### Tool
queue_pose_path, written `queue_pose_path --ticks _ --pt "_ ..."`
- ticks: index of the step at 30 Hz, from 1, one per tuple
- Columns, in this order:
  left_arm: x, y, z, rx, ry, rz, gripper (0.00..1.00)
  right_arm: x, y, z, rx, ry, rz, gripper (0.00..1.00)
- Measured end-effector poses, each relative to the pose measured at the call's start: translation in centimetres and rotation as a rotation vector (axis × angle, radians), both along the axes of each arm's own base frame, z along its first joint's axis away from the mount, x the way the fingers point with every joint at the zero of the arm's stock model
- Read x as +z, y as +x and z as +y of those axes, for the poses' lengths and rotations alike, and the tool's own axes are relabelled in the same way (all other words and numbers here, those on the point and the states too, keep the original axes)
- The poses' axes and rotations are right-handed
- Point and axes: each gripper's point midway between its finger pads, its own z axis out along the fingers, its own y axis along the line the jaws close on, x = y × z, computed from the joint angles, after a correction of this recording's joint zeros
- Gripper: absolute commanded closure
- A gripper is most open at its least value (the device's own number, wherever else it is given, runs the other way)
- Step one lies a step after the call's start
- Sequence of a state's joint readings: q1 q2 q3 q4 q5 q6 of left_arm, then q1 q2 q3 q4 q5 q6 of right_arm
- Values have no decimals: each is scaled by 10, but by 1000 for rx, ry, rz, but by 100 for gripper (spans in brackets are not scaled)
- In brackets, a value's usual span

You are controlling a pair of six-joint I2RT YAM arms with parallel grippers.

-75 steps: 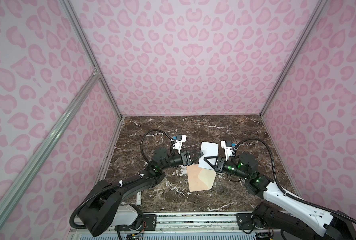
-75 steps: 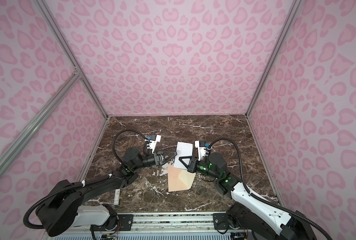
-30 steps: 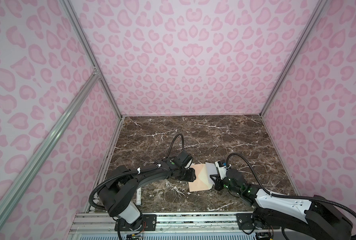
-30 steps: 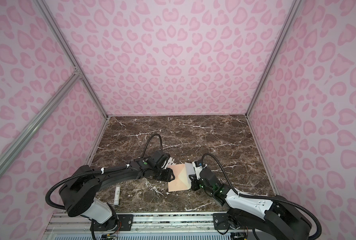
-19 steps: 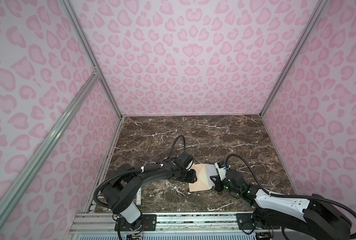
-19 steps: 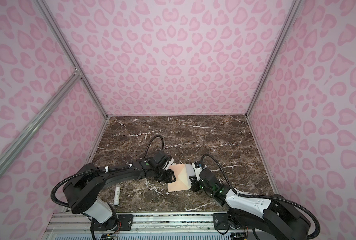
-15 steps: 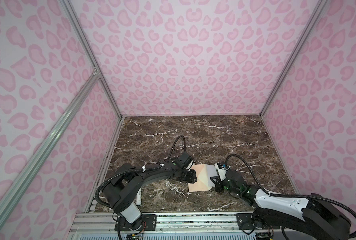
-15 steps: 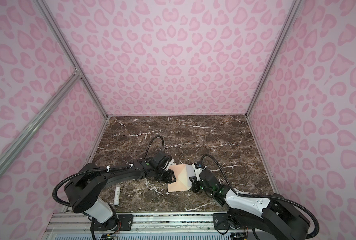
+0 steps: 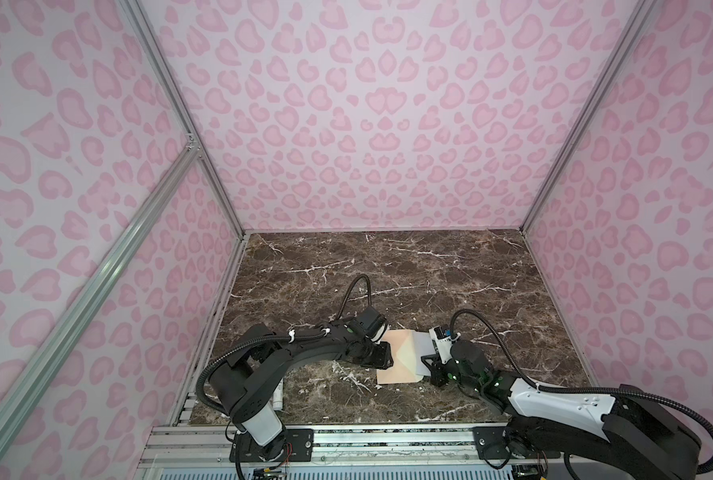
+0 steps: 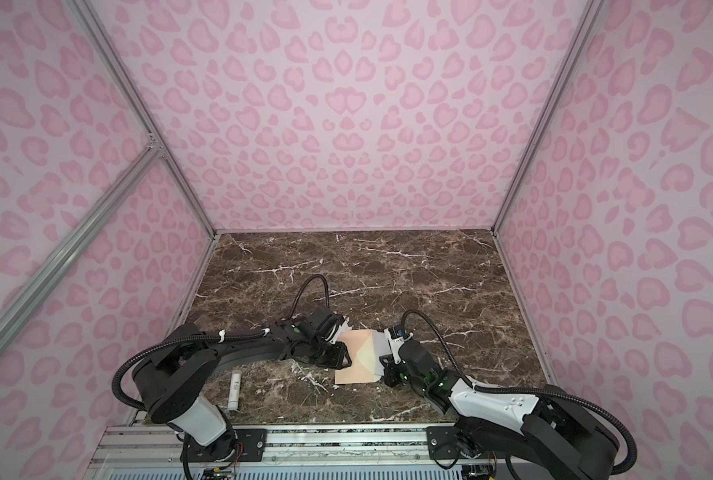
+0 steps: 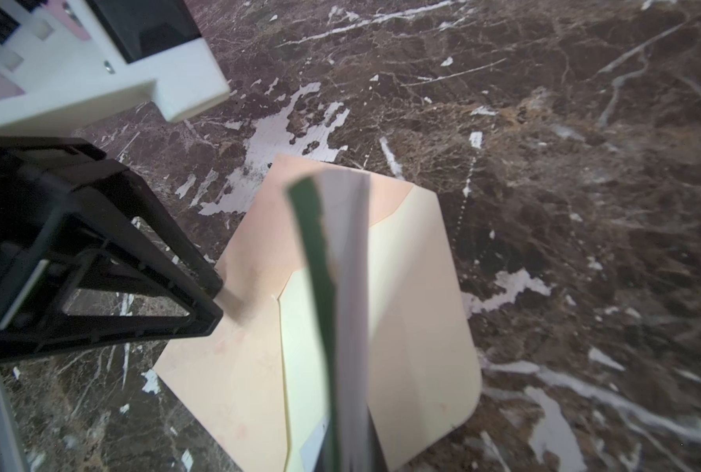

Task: Place the letter into the envelope and seal it
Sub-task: 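Push the card's lower edge into the envelope opening with the right gripper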

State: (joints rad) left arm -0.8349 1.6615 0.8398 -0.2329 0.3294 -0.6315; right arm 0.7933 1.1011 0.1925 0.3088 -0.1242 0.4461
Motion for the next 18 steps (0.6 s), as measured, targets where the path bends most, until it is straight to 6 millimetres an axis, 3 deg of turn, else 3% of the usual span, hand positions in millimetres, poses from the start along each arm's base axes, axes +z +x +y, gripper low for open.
queue_pose_path --ticks 18 --pt "-1 1 -10 -15 -50 -1 62 -15 -7 4 3 -14 52 100"
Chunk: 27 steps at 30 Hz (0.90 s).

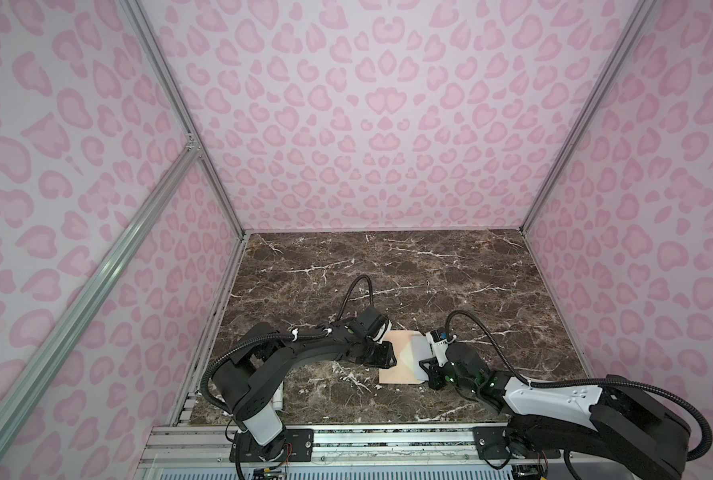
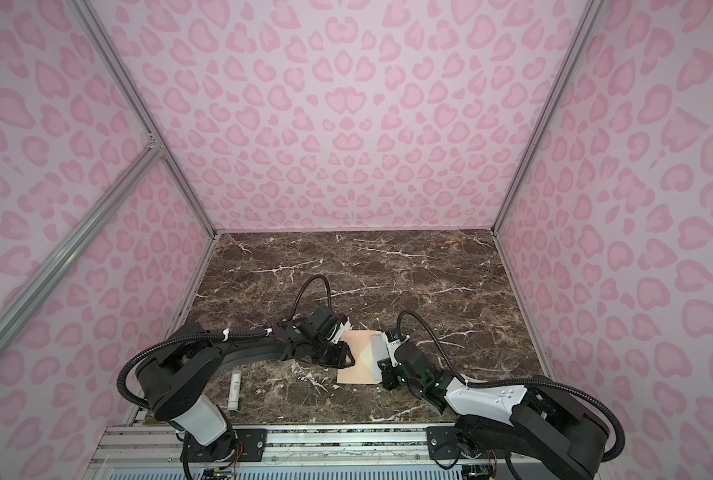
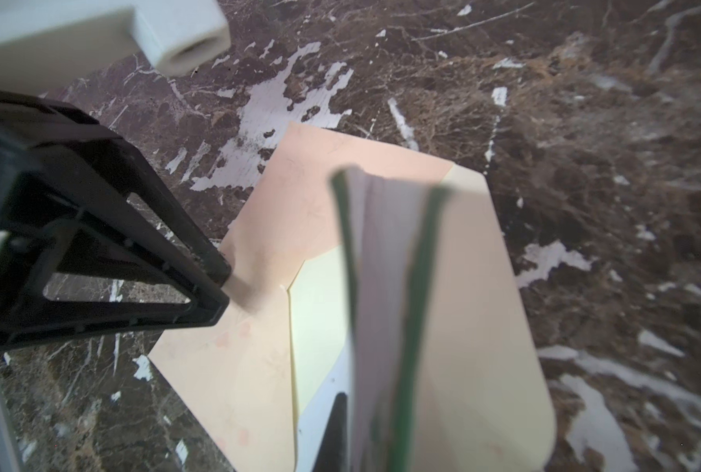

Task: Place the letter into the envelope and seal it
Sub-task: 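Push the card's lower edge into the envelope opening with the right gripper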

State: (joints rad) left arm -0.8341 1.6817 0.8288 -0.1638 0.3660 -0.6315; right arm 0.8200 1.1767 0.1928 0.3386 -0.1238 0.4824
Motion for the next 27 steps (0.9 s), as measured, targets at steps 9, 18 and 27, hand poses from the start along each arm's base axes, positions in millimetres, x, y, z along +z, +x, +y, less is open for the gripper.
queue_pose_path --ticks 9,18,27 --pt "0 0 0 0 2 2 62 2 4 -2 -76 18 55 100" --pt "-1 0 0 -5 7 6 62 -10 4 3 -114 16 153 97" --pt "0 0 0 -8 7 4 62 -6 7 8 -127 45 211 71"
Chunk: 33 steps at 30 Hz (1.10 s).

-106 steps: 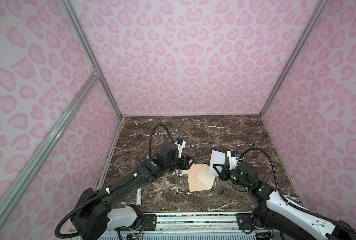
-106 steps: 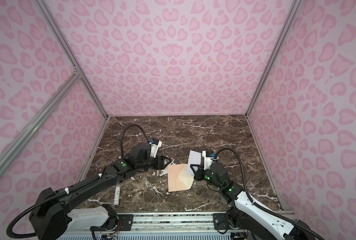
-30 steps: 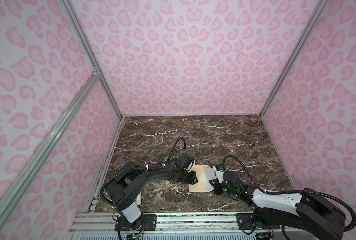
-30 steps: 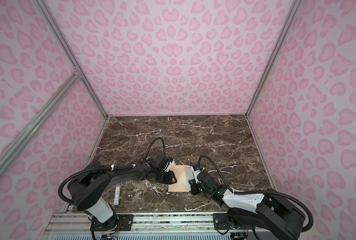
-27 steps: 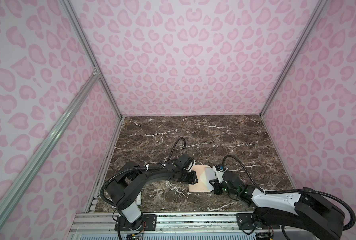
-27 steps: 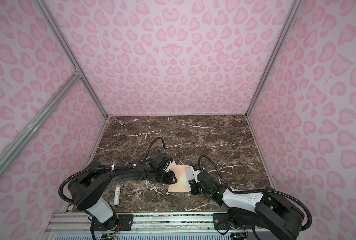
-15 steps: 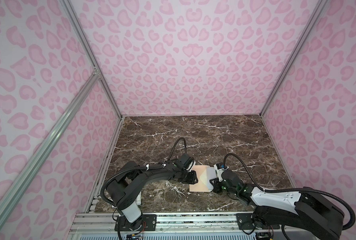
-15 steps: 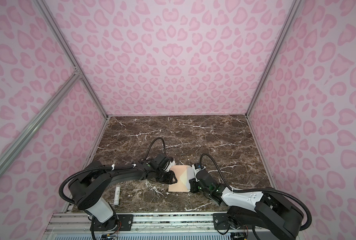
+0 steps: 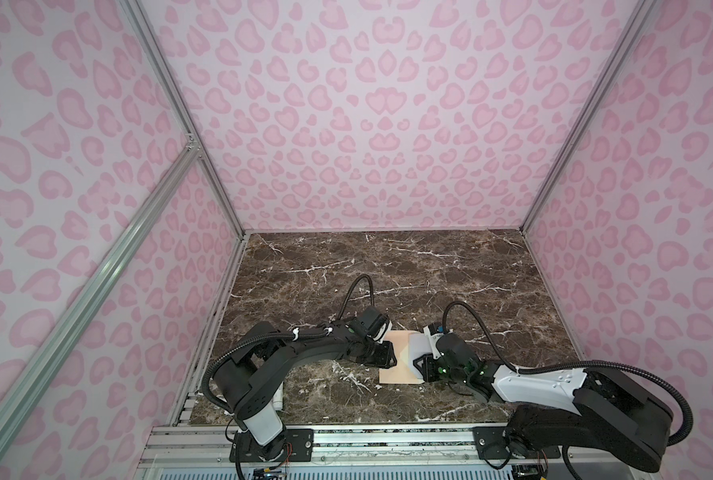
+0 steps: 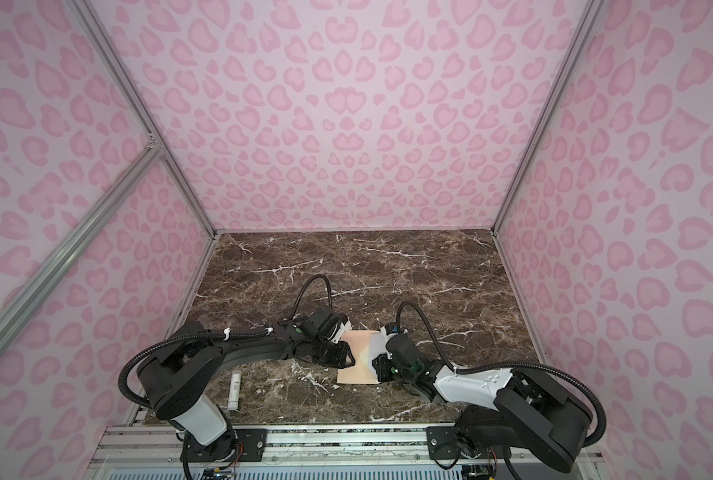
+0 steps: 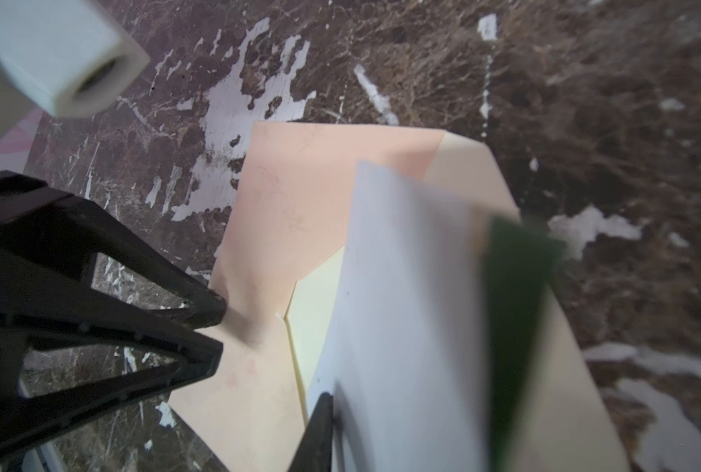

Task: Place the letter into the envelope and seal it
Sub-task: 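Push the card's lower edge into the envelope opening with the right gripper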

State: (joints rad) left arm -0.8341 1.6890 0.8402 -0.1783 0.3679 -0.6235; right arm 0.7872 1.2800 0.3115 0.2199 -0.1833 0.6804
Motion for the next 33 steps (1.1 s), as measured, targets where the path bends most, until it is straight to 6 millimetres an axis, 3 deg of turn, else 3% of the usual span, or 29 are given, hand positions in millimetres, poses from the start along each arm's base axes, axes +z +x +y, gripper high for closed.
queue_pose_path --ticks 4,8,23,33 --pt "0 0 0 -4 2 -2 62 4 3 -11 -39 -2 11 59" --pt "0 0 0 -10 5 0 62 9 6 -20 -68 7 19 57" --pt "-2 0 0 -20 10 5 61 18 24 -22 -116 94 72 65" --pt "-3 -1 1 -27 10 4 61 18 38 -15 -114 124 107 65"
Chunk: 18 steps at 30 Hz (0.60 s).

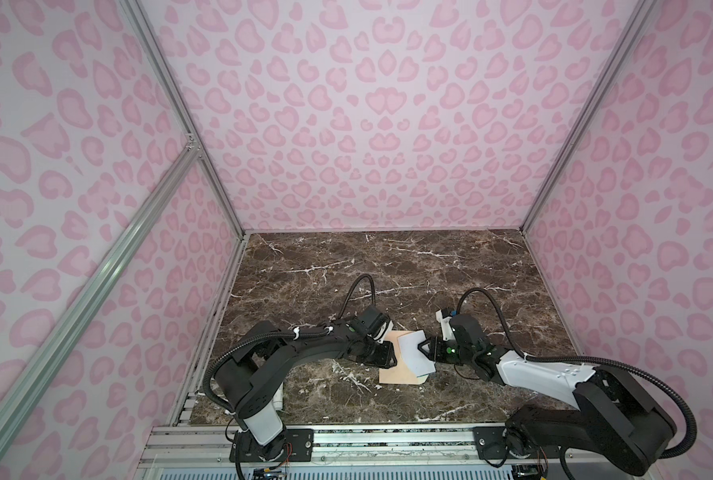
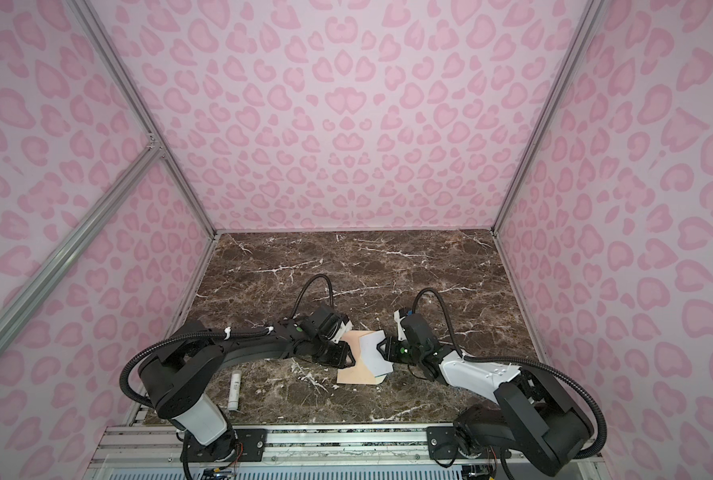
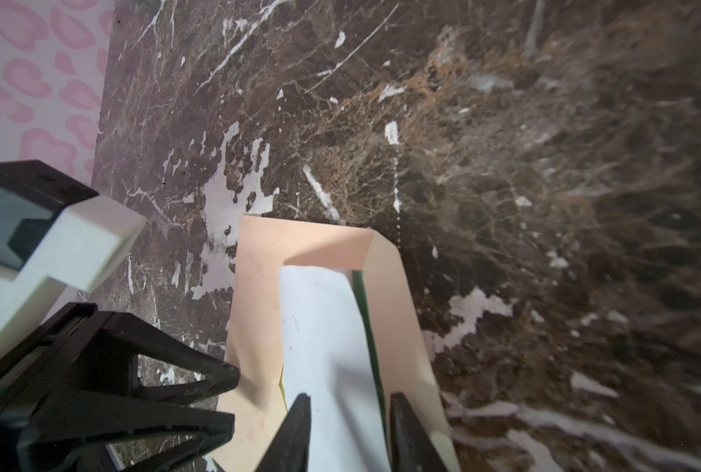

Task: Place the letter into the envelope and seal it
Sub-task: 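Push the card's lower edge into the envelope opening with the right gripper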

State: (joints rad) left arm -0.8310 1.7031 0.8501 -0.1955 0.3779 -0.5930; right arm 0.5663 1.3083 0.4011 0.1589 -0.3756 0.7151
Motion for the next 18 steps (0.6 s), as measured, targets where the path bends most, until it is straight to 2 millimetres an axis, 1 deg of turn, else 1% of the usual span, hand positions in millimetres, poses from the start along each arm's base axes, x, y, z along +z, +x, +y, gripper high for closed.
queue_pose_path --ticks 6,10,12,16,18 --pt "0 0 0 -2 -1 0 61 -3 2 4 10 23 22 65" --pt "-1 -1 1 -7 0 0 61 -1 4 6 14 44 21 68" --pt "-1 -1 1 -8 -3 -2 61 0 5 7 18 53 18 72" --pt "-2 -1 1 -8 -4 1 61 -4 3 8 20 54 34 87" --pt "-2 -2 2 -7 -3 2 62 -4 3 8 23 56 38 93"
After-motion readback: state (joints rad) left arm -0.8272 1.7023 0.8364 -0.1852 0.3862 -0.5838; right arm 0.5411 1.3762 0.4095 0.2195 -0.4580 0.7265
